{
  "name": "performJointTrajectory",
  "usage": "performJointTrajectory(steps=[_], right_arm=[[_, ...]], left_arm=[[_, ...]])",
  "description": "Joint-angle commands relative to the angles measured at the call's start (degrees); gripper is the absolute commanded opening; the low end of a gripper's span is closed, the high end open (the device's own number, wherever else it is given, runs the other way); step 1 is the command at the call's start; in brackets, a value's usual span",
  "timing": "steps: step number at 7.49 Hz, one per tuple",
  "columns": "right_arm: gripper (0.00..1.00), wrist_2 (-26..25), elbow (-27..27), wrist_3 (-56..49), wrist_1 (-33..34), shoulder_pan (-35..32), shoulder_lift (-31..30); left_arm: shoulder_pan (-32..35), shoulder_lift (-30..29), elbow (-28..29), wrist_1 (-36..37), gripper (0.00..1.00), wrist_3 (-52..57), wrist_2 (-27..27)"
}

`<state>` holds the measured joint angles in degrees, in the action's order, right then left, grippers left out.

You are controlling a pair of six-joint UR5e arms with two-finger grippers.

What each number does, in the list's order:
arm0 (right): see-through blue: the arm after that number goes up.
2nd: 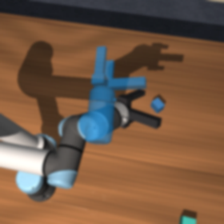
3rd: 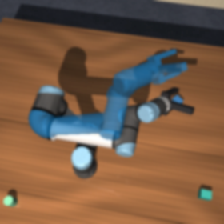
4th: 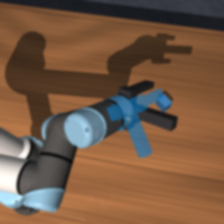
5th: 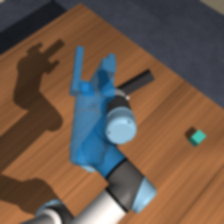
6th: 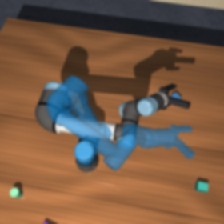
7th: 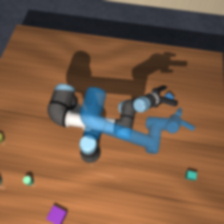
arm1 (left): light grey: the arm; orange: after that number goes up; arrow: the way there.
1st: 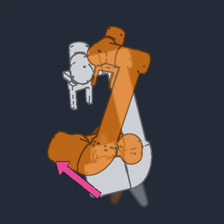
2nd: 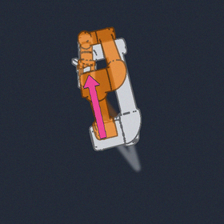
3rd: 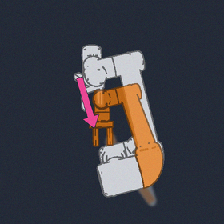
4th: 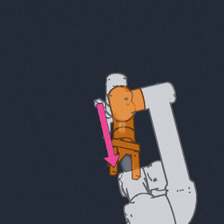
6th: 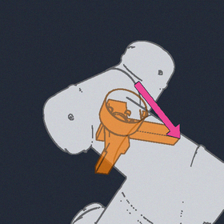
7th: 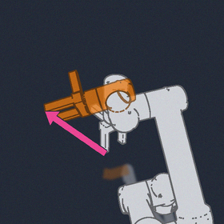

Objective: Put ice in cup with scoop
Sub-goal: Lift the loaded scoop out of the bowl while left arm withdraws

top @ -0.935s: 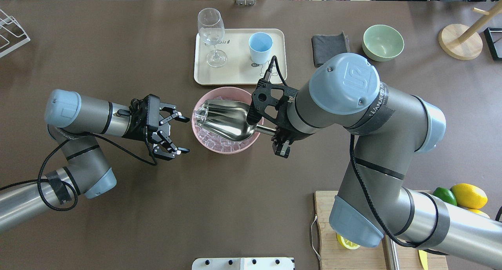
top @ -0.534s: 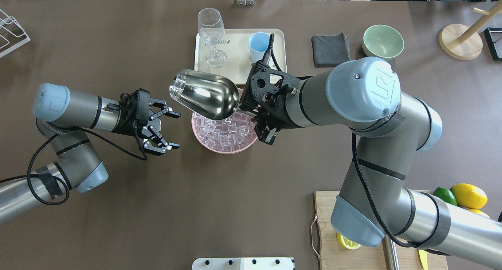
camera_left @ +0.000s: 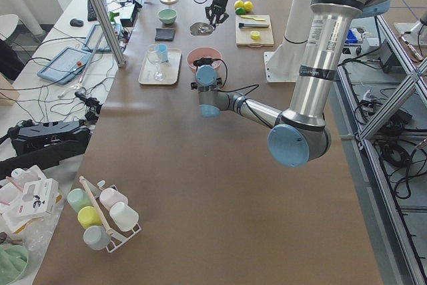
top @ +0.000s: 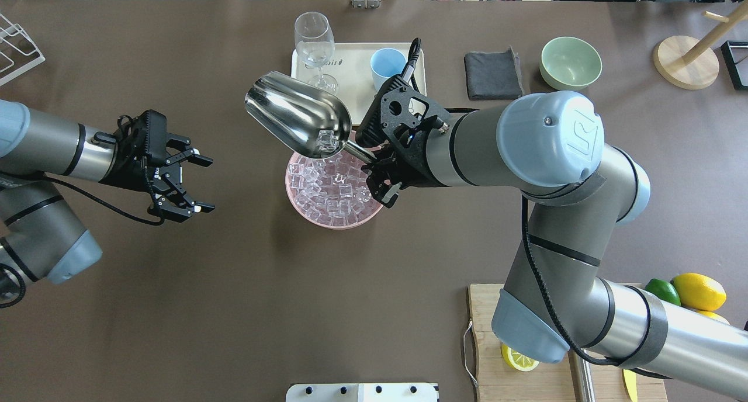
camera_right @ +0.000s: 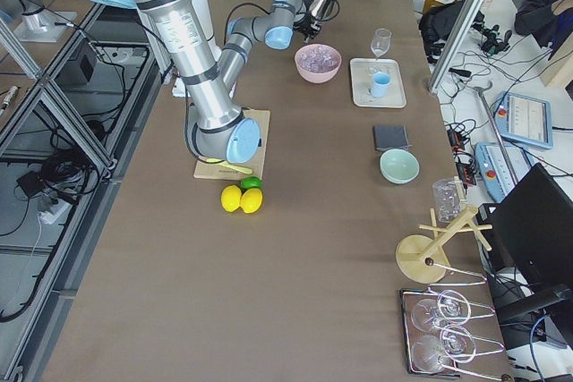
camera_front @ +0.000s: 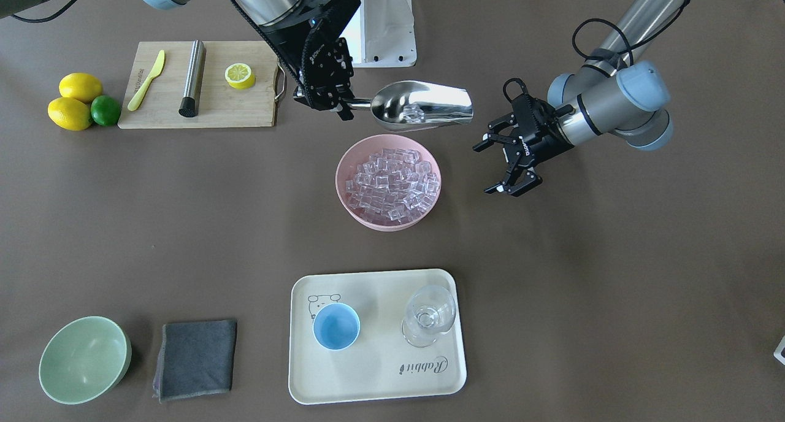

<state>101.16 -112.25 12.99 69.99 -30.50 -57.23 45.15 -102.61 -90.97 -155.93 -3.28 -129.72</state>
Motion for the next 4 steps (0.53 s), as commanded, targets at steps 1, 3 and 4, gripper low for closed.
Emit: performJointTrajectory(steps=[1, 3, 4], right_arm=[[0.0, 0.09, 0.01, 1.08, -0.2, -0.09, -3.04], [0.0, 0.7, -0.95, 3.95, 0.06, -1.74, -8.04], [0.0, 5.32, -0.69, 6.93, 0.23, -5.32, -11.03]], left_arm=[[2.91, 8.98, -11.04, 15.09, 0.98, -0.15, 0.08], [10.02, 13.82, -14.83, 28.07, 0.98, -0.06, -0.1], [13.96, 16.19, -15.37, 33.45, 0.98, -0.06, -0.18]])
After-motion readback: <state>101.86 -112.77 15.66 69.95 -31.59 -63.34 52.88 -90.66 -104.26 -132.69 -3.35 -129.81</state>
